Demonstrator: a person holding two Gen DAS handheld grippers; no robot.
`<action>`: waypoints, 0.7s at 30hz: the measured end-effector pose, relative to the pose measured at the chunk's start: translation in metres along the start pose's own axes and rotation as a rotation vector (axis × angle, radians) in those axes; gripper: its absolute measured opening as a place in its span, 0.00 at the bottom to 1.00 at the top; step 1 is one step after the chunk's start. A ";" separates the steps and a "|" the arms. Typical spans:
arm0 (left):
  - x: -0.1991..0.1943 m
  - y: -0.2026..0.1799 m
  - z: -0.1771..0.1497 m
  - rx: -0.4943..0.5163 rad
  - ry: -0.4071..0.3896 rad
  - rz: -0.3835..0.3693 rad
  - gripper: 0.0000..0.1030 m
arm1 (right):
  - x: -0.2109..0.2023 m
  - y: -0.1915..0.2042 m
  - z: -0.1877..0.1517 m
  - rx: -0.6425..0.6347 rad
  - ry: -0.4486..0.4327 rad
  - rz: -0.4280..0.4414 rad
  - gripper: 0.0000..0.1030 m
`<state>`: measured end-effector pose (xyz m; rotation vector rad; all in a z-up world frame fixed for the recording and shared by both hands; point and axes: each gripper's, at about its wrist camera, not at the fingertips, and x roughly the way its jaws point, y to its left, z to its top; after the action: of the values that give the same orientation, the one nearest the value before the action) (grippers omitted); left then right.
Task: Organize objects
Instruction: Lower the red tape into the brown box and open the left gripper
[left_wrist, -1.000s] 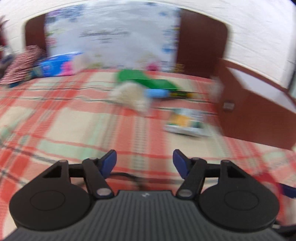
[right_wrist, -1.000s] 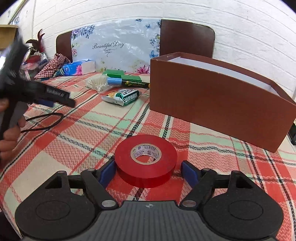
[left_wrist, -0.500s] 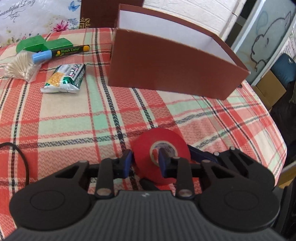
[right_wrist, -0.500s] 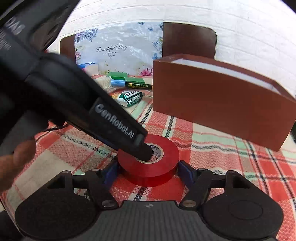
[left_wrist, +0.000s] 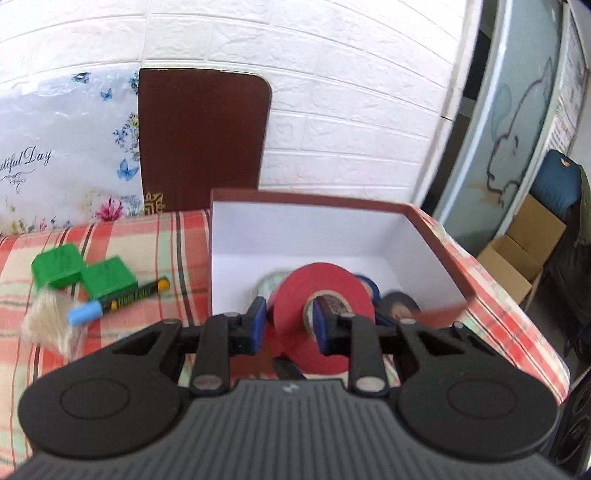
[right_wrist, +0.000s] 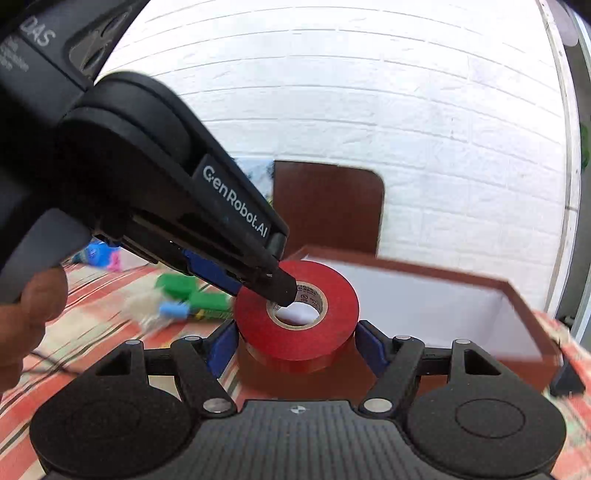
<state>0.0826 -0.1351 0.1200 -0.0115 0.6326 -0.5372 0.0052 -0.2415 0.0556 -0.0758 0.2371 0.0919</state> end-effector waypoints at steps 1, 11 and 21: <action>0.008 0.001 0.005 -0.001 0.004 0.006 0.28 | 0.010 -0.002 0.004 0.003 0.004 -0.009 0.67; 0.045 0.014 0.026 0.002 -0.002 0.106 0.29 | 0.096 -0.008 0.020 -0.022 0.073 -0.041 0.73; -0.010 0.013 -0.023 -0.025 -0.062 0.094 0.38 | 0.003 -0.013 -0.022 0.041 -0.060 -0.109 0.74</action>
<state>0.0691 -0.1155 0.1045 -0.0221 0.5765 -0.4368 0.0042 -0.2558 0.0346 -0.0445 0.1747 -0.0191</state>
